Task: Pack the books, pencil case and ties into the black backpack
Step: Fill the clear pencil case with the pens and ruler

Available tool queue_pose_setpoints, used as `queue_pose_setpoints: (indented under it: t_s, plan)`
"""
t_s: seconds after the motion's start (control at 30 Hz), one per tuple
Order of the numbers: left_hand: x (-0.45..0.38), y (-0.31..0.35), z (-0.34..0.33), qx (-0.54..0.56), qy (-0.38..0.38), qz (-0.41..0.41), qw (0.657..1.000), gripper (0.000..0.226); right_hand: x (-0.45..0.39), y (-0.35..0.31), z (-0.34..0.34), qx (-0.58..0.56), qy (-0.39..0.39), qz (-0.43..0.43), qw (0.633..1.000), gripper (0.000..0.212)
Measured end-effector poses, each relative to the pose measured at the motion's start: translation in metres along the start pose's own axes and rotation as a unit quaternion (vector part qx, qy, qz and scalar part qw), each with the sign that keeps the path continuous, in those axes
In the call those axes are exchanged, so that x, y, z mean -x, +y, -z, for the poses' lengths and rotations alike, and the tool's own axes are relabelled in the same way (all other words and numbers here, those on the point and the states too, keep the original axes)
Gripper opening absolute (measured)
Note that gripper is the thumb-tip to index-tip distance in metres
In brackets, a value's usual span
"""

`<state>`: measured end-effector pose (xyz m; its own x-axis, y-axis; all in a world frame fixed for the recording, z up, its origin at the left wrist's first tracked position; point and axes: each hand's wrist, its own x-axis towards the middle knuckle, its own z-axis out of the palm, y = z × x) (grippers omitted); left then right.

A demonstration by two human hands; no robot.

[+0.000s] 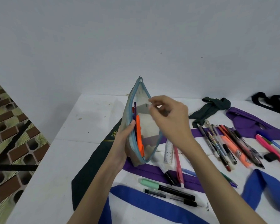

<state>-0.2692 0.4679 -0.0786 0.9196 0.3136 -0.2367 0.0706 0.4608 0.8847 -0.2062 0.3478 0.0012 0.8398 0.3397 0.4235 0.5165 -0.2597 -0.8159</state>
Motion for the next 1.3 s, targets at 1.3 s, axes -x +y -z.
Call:
queue_pose_setpoints:
  t_s: [1.3]
  plan:
    - [0.011, -0.003, -0.016, 0.021, -0.040, -0.042, 0.998, 0.040, 0.016, 0.012, 0.008, 0.142, -0.013, 0.085, 0.986, 0.056]
